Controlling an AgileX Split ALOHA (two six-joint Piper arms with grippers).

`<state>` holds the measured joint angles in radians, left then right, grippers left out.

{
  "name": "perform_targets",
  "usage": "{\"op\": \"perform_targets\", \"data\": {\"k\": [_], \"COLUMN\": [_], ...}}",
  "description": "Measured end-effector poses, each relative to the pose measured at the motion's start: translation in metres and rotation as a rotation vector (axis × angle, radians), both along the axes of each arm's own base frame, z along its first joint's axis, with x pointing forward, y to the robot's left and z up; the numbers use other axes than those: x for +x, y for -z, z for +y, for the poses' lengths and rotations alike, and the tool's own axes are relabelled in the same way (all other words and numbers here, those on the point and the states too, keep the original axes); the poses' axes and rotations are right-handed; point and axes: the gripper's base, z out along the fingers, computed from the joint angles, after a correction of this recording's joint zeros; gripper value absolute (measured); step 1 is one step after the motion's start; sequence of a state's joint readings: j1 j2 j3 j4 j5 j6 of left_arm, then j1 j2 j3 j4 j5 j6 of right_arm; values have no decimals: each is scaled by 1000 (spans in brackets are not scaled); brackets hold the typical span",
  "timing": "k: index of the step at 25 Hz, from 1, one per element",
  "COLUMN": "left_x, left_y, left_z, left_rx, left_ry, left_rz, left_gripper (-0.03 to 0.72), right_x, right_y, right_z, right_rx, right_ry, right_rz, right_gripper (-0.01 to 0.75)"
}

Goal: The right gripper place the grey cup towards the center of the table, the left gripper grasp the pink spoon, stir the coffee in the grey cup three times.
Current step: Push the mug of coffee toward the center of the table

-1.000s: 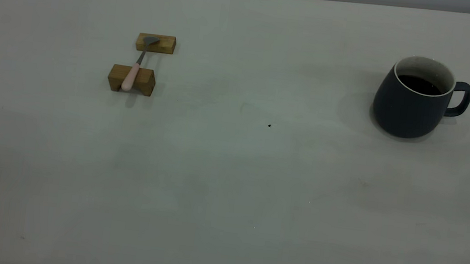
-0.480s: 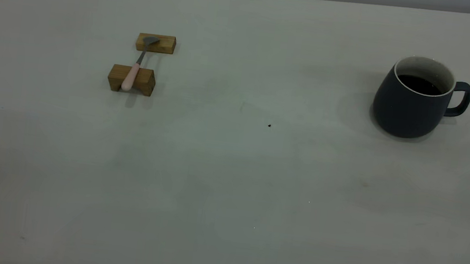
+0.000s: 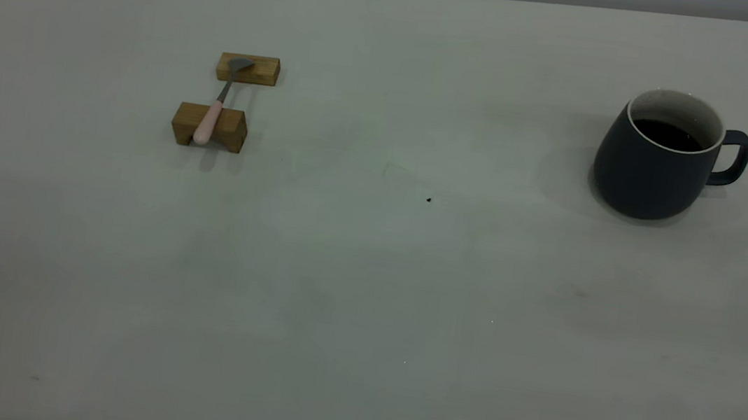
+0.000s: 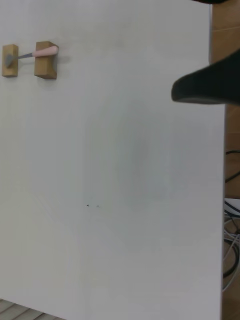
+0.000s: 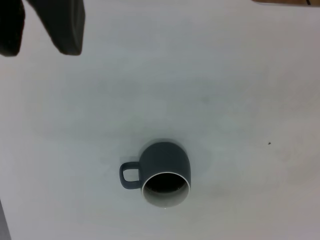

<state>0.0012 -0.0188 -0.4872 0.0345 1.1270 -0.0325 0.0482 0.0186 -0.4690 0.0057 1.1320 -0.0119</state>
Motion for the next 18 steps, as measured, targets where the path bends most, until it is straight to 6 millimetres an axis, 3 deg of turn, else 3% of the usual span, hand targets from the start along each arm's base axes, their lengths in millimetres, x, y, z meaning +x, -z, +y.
{"op": "perform_targets", "data": {"k": [15, 18], "left_x": [0, 0], "left_y": [0, 0], "left_z": [0, 0], "left_rx": [0, 0], "left_ry": [0, 0], "left_rz": [0, 0], "left_gripper": [461, 461], "right_x": [0, 8], "right_y": [0, -10], "right_z": [8, 6], "right_rx": [79, 56], "right_ry": [-48, -34], "right_rz": [13, 61], "right_gripper": [239, 251]}}
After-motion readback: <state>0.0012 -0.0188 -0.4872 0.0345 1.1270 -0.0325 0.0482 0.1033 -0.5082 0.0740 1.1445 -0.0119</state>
